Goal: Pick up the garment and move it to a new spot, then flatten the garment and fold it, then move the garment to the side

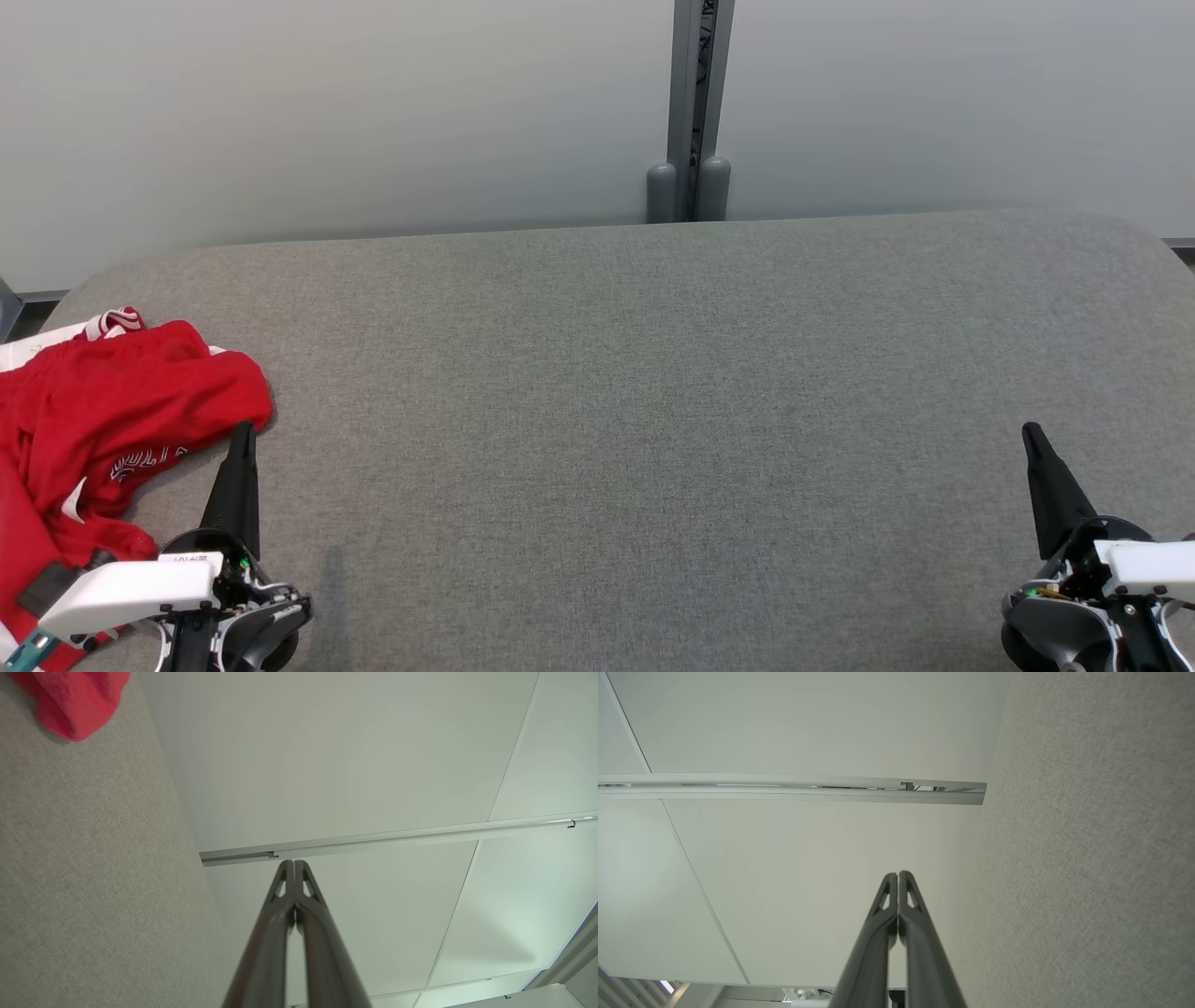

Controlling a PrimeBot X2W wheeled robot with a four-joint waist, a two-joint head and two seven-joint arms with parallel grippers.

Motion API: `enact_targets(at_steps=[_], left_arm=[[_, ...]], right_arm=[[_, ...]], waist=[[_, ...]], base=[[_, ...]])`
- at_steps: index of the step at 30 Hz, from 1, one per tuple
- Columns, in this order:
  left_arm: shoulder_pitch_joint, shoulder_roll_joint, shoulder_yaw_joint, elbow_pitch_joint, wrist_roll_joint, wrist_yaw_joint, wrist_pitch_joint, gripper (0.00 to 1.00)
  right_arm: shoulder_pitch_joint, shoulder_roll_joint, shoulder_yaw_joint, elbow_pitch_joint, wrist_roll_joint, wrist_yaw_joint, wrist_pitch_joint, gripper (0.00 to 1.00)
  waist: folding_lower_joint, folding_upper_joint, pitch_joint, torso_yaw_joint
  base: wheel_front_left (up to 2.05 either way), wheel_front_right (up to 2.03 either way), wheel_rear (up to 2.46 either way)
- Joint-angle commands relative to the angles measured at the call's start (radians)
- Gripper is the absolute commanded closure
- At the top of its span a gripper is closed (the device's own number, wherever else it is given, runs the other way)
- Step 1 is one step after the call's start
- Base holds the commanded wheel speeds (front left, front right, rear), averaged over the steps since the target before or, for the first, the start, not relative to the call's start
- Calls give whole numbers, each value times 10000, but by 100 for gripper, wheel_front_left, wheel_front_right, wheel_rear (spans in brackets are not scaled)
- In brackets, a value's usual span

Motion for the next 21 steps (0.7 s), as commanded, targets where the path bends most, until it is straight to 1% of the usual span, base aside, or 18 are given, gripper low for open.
enact_targets(at_steps=[1, 17, 18, 21], left_arm=[[-130, 54, 36, -19, -9, -29, 26, 100], [-131, 54, 36, -19, -8, -29, 26, 100], [16, -6, -4, 27, 1, 0, -6, 0], [256, -91, -34, 249, 6, 2, -29, 0]], right_arm=[[-97, -50, 5, -32, 21, 5, 21, 100], [-97, -50, 5, -32, 21, 5, 21, 100], [16, 8, 2, 19, -4, 0, -4, 0], [222, 116, 26, 221, -9, -8, -21, 0]], waist=[[0, 0, 0, 0], [0, 0, 0, 0], [0, 0, 0, 0], [0, 0, 3, 0]], base=[[0, 0, 0], [0, 0, 0], [0, 0, 0], [0, 0, 0]])
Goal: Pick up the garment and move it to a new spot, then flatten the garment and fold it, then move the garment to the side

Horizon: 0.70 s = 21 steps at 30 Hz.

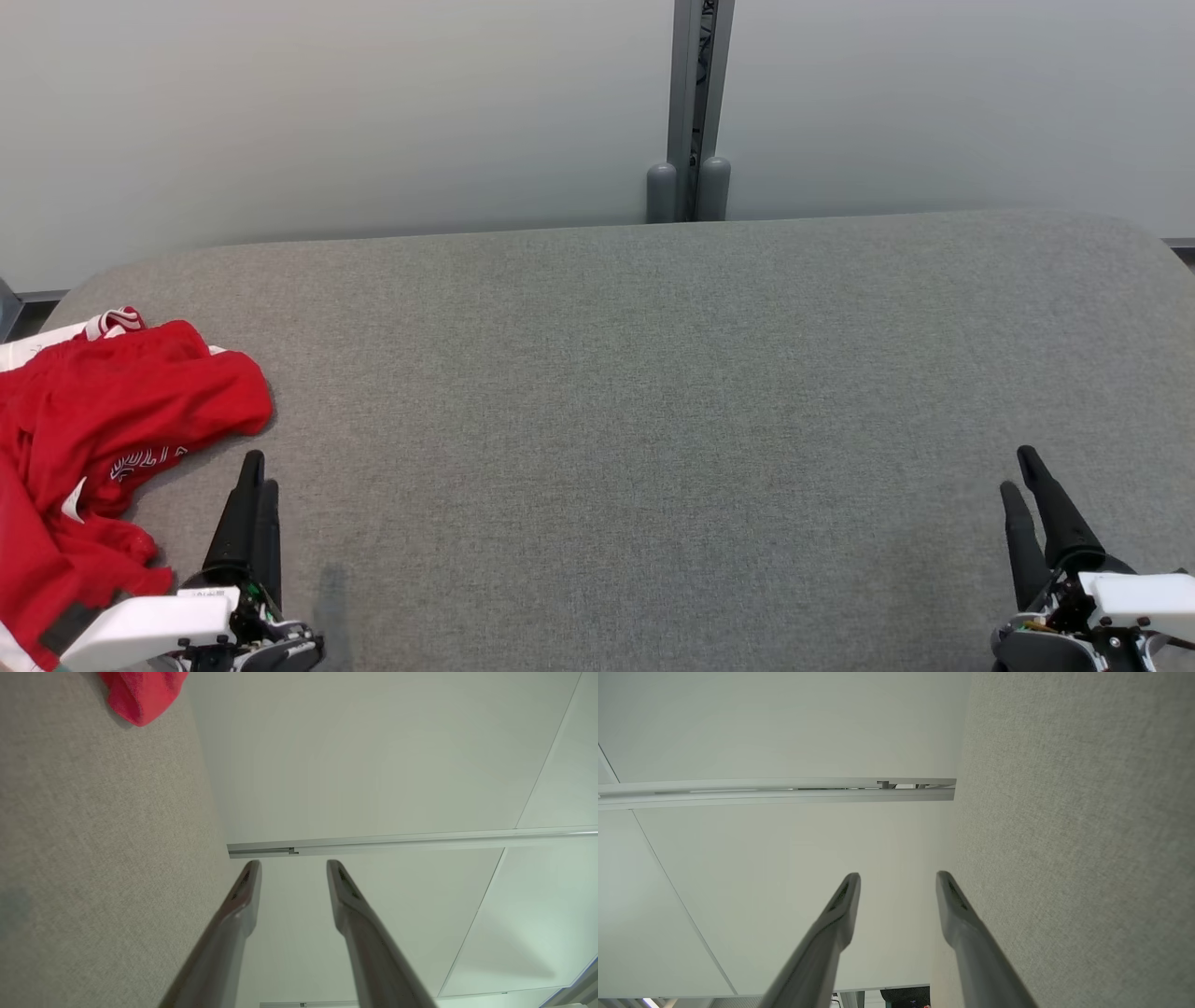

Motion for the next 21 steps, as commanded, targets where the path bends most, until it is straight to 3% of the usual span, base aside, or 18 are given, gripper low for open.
enact_targets(at_steps=[1, 21], left_arm=[[-99, 26, -35, -88, 17, 0, -76, 0], [-305, 66, -439, -644, 978, -4, -987, 0]], right_arm=[[-81, -29, 48, -120, -20, 4, -61, 0], [-292, -74, 653, -1067, -717, 7, -991, 0]], waist=[[0, 0, 3, 4], [0, 0, 49, 39]], base=[[0, 0, 0], [0, 0, 0]])
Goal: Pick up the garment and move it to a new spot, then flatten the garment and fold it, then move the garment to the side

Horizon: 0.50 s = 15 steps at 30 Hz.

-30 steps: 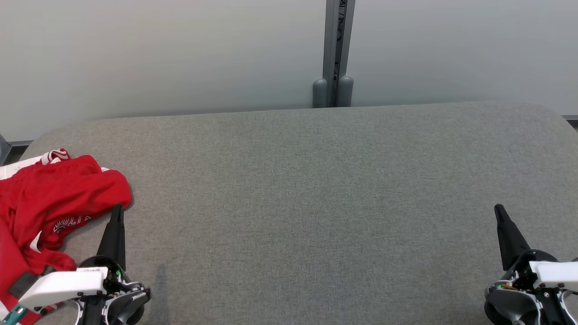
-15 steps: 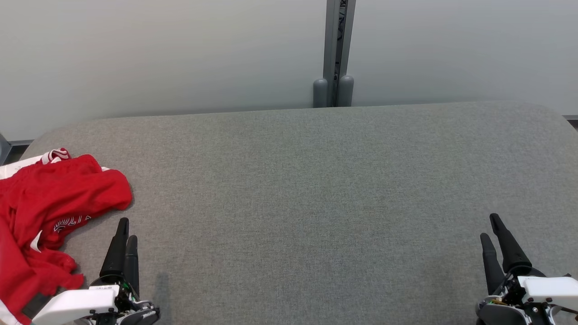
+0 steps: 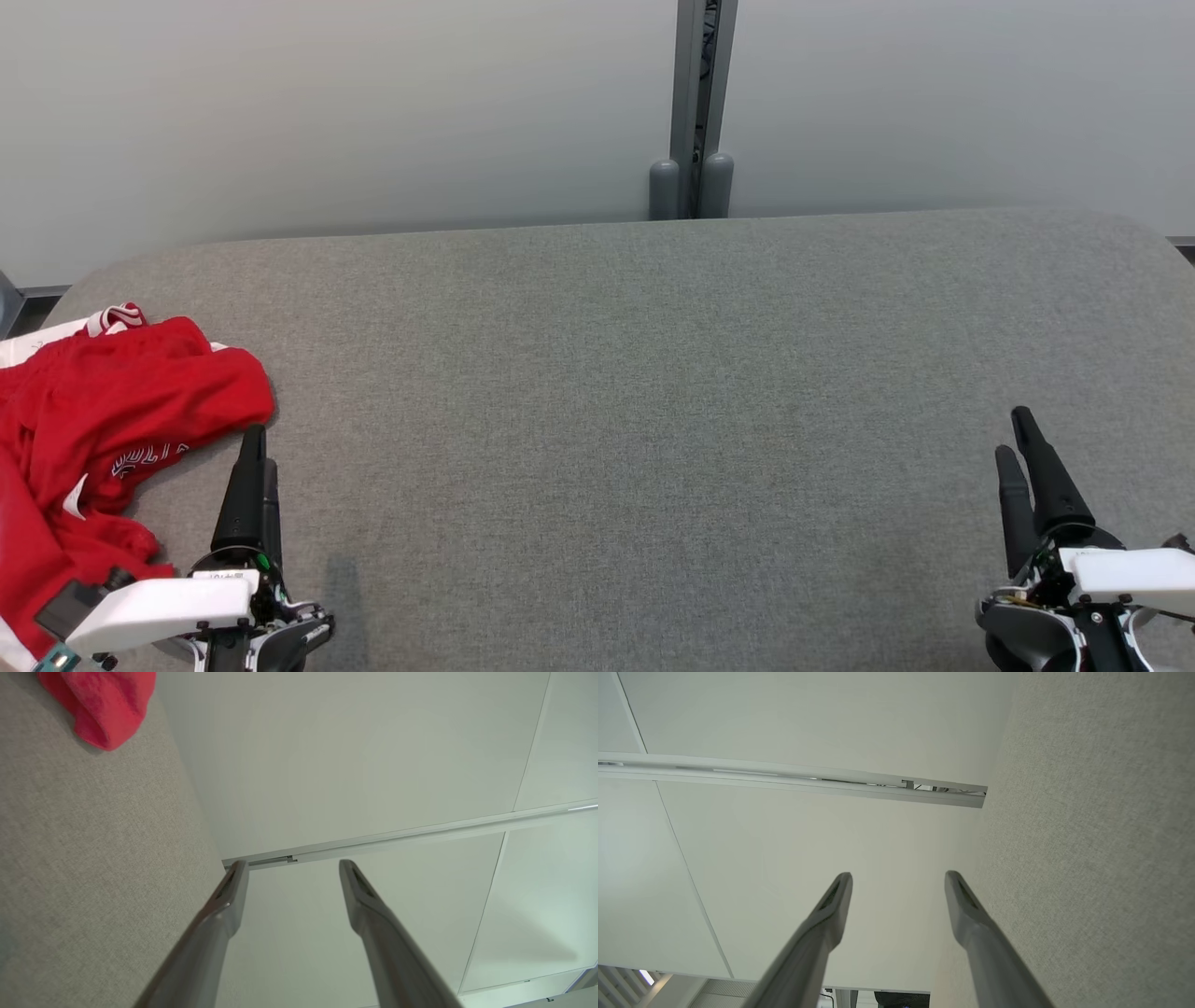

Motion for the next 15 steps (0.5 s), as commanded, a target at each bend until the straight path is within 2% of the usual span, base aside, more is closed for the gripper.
enact_targets(at_steps=[1, 7, 15], left_arm=[[-340, 108, -37, -241, 334, -4, -113, 0], [-363, 119, -88, -393, 1556, -5, -359, 0], [-360, 128, -202, -510, 3286, -7, -663, 0]], right_arm=[[-312, -100, 50, -313, -221, 10, -149, 0], [-385, -111, 264, -532, -1023, 11, -396, 0], [-429, -146, 571, -765, -2680, 12, -700, 0]], waist=[[0, 0, 4, 2], [0, 0, 9, 7], [0, 0, 6, 16]], base=[[0, 0, 0], [0, 0, 0], [0, 0, 0]])
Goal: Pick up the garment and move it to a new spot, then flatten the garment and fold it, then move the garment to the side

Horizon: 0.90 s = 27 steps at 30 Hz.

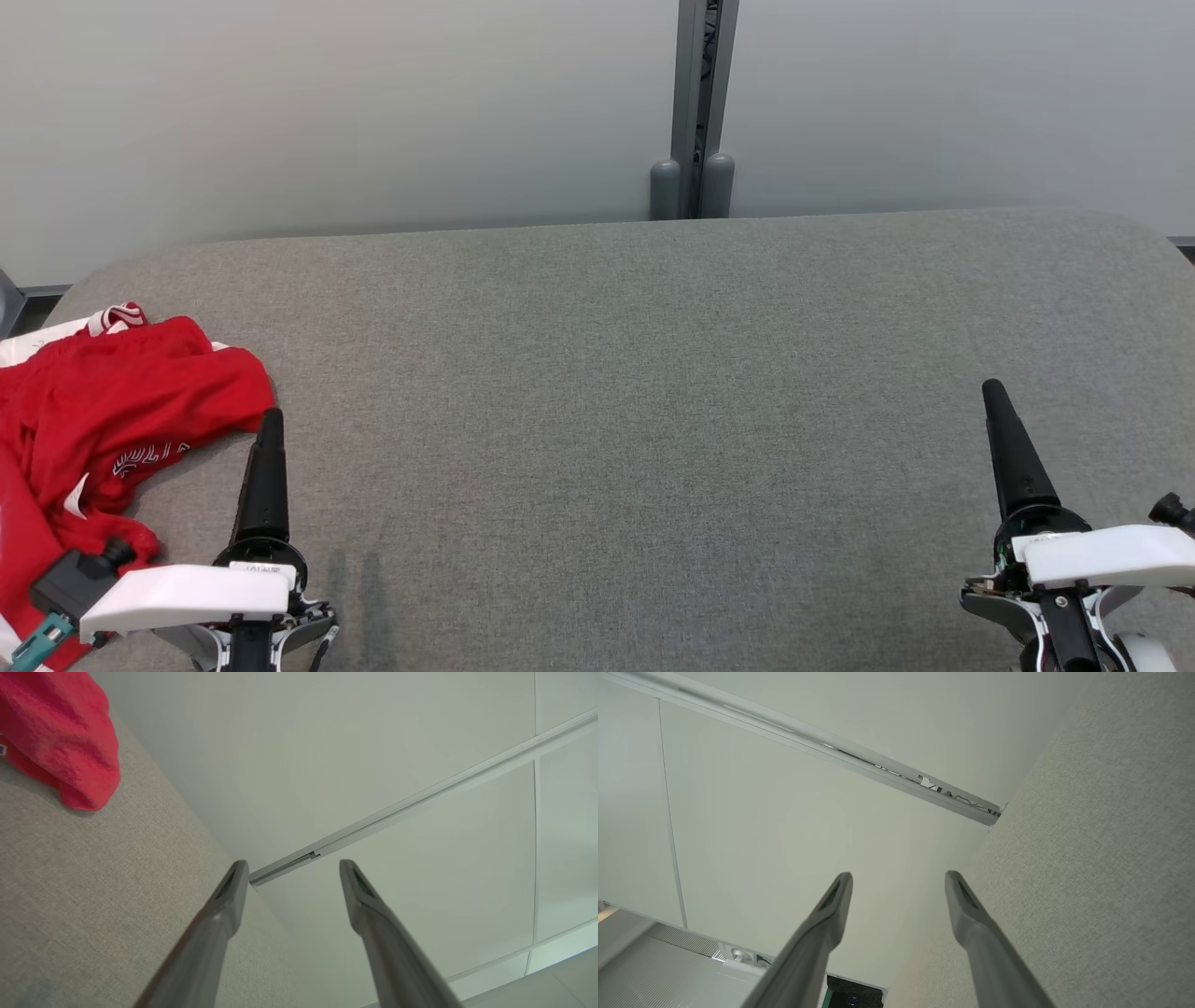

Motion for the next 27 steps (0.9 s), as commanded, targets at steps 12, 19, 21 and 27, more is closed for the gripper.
enact_targets(at_steps=[12, 19, 21, 27], left_arm=[[-327, 105, -358, -439, 3241, 471, -482, 0], [-336, 112, -541, -461, 4609, 780, -705, 0], [-331, 116, -586, -440, 4961, 849, -765, 0], [-348, 120, -718, -373, 5792, 990, -936, 0]], right_arm=[[-347, -169, 497, -447, -3105, 14, -526, 0], [-361, -257, 655, -388, -4995, 15, -747, 0], [-354, -233, 683, -336, -5434, 16, -803, 0], [-393, -203, 811, -174, -6527, 16, -972, 0]], waist=[[0, 0, 10, 28], [0, 0, 16, 33], [0, 0, 14, 33], [0, 0, 31, 27]], base=[[0, 0, 0], [0, 0, 0], [0, 0, 0], [0, 0, 0]])
